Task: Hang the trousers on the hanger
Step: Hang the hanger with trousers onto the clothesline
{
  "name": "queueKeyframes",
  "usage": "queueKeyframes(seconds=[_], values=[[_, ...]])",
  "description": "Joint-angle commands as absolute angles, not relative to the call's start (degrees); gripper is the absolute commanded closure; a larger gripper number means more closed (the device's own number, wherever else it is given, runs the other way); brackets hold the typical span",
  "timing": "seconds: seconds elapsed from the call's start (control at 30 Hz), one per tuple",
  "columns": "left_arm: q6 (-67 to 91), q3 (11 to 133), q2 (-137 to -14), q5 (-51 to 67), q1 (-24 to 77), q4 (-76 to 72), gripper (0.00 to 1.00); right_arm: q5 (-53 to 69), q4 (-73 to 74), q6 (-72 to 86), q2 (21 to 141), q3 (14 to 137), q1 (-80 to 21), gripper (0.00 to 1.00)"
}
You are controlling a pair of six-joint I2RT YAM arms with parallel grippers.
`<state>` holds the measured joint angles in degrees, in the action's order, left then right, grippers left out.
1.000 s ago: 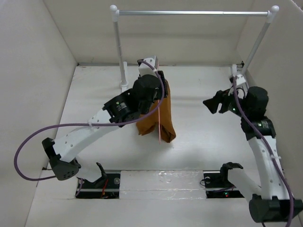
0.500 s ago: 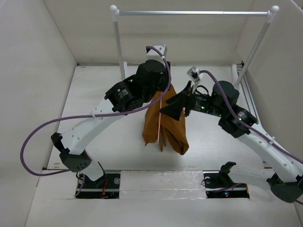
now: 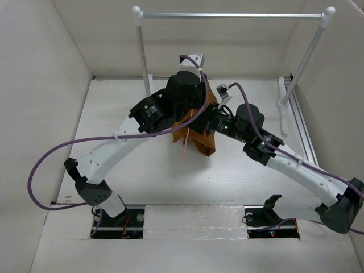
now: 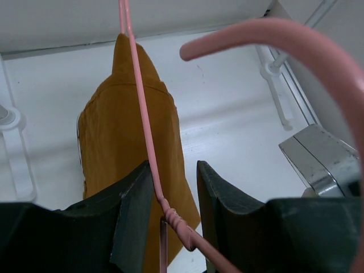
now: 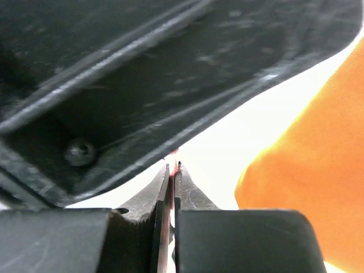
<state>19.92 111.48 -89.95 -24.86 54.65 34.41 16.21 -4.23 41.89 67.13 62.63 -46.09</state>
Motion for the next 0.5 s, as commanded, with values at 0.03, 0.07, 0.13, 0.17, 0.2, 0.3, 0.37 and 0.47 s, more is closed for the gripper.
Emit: queueKeyframes(seconds=[0.03,0.07,0.13,0.17,0.2,0.3,0.37,0.47], values=[[18.8,112.7,-86.0,-27.2,54.1,21.8,1.0,15.3,-14.4,41.4,63.7,62.8,-46.4,1.0],[18.6,113.0,-86.0,-27.4,54.1,21.7,1.0,14.8,-15.4,42.0,63.3,62.9,-45.4,1.0],[18.2,114.2,-85.9,-27.4,54.1,21.5,0.88,15.9,-15.9,42.5,63.1,64.2,-42.7,1.0],[17.9,114.8,-85.9,-27.4,54.1,21.3,0.78,17.0,-16.3,43.1,63.0,64.7,-41.7,1.0],[17.5,115.2,-85.8,-27.1,54.1,21.0,0.7,17.8,-16.3,43.2,63.3,66.4,-40.7,1.0],[16.9,118.7,-85.7,-26.0,54.1,20.9,0.43,21.2,-14.6,43.2,64.2,69.7,-36.6,1.0],[16.4,122.1,-85.7,-25.5,54.1,21.4,0.31,23.8,-14.2,43.2,65.3,72.2,-33.4,1.0],[15.9,125.0,-84.8,-24.5,54.1,22.0,0.22,26.7,-13.5,42.9,66.1,74.3,-29.0,1.0]])
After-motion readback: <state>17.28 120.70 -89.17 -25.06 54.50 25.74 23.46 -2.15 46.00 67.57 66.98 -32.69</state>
